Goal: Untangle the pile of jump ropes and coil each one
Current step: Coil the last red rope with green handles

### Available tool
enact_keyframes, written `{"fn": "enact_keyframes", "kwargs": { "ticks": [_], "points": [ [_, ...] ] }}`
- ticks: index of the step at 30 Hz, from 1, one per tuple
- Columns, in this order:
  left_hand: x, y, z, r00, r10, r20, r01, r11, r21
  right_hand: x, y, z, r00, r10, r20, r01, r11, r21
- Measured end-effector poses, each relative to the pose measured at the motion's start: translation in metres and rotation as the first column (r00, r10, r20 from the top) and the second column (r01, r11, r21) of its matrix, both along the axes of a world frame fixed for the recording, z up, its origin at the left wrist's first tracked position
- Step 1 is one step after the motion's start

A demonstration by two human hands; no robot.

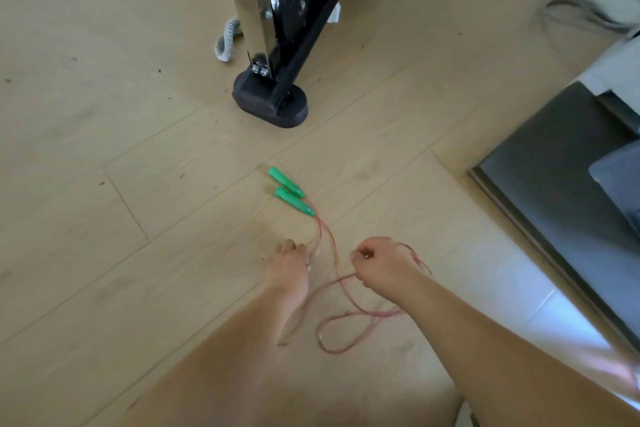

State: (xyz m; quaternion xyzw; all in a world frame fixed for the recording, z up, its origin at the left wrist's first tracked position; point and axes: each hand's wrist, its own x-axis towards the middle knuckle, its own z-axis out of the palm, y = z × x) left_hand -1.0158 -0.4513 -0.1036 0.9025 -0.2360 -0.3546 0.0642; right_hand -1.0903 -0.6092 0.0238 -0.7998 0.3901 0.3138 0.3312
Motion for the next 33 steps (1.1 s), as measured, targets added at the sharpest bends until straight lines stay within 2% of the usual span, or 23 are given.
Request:
{"fn": "enact_keyframes", "kwargs": {
  "ticks": [2,4,6,8,11,14,16,18,21,25,26,30,31,33],
  "points": [
    [-0.005,-0.006,0.009,1.0,0.003,-0.003,-0.003,0.998,-0.062,-0.001,0.002,-0.001,1.0,-0.008,0.004,0.008,1.0,0.011],
    [-0.009,-0.022,0.028,0.993,0.094,-0.068,-0.105,0.977,-0.184,0.002,0.003,0.002,0.999,-0.037,0.023,0.037,0.999,0.019],
    [-0.011,-0.039,0.055,0.982,0.15,-0.114,-0.176,0.947,-0.269,0.008,0.002,0.004,0.989,-0.125,0.075,0.121,0.991,0.057],
    [-0.012,-0.048,0.088,0.983,0.135,-0.122,-0.169,0.924,-0.343,0.015,0.0,0.013,0.947,-0.28,0.157,0.266,0.958,0.104],
    [-0.009,-0.041,0.144,0.989,0.114,-0.094,-0.144,0.893,-0.426,0.017,-0.006,0.048,0.819,-0.544,0.184,0.477,0.823,0.308],
    [-0.007,-0.026,0.195,0.988,0.095,-0.124,-0.144,0.865,-0.481,0.009,-0.009,0.093,0.745,-0.65,0.151,0.476,0.677,0.562],
    [-0.005,-0.021,0.231,0.979,0.098,-0.178,-0.177,0.842,-0.509,0.01,-0.007,0.122,0.703,-0.686,0.188,0.451,0.634,0.628],
    [-0.008,-0.02,0.271,0.963,0.108,-0.246,-0.229,0.81,-0.54,0.014,-0.004,0.152,0.711,-0.663,0.235,0.432,0.675,0.598],
    [-0.015,-0.014,0.335,0.909,0.153,-0.389,-0.371,0.725,-0.58,0.011,-0.001,0.199,0.776,-0.528,0.345,0.286,0.782,0.553],
    [-0.021,0.002,0.402,0.876,0.127,-0.465,-0.431,0.637,-0.639,-0.012,0.008,0.246,0.86,-0.188,0.474,0.039,0.952,0.305],
    [-0.021,0.005,0.412,0.867,0.144,-0.476,-0.46,0.6,-0.655,-0.018,0.012,0.254,0.847,-0.165,0.505,0.041,0.968,0.248],
    [-0.008,0.018,0.435,0.843,0.27,-0.465,-0.537,0.422,-0.73,-0.035,0.021,0.283,0.751,-0.273,0.601,0.234,0.962,0.143],
    [-0.005,0.022,0.437,0.843,0.287,-0.455,-0.537,0.403,-0.741,-0.039,0.022,0.288,0.745,-0.269,0.61,0.24,0.962,0.131],
    [-0.001,0.027,0.437,0.881,0.317,-0.351,-0.468,0.476,-0.745,-0.043,0.023,0.297,0.745,-0.28,0.606,0.258,0.958,0.125]
  ]
}}
